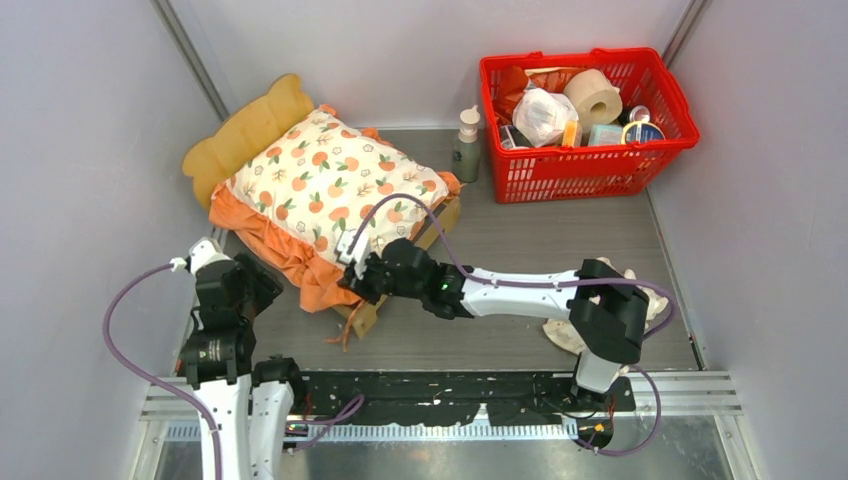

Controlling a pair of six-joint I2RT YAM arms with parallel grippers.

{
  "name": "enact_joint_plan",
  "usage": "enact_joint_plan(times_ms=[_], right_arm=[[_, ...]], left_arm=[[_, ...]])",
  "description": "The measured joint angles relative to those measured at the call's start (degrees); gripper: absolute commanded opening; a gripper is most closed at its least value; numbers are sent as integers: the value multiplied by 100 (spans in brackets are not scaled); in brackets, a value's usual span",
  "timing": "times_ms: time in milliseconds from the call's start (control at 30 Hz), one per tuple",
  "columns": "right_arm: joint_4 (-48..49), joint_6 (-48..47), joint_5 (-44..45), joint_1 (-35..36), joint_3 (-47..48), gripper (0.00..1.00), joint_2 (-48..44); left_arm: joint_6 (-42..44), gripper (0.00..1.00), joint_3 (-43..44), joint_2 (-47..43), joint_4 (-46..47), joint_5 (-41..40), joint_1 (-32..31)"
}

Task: Set up the pet bed
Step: Cross the ropes on the bed frame.

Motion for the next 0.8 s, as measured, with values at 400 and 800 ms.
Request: enact_joint_plan(times_ms=[400, 800], right_arm=[[1781, 2251, 962, -833, -787, 5, -369], [1805, 3241, 1255, -1078, -684, 5, -92]], left_arm=[[225, 59, -605, -234, 398, 1165, -33], [177, 43, -1508, -577, 1143, 2782, -90]])
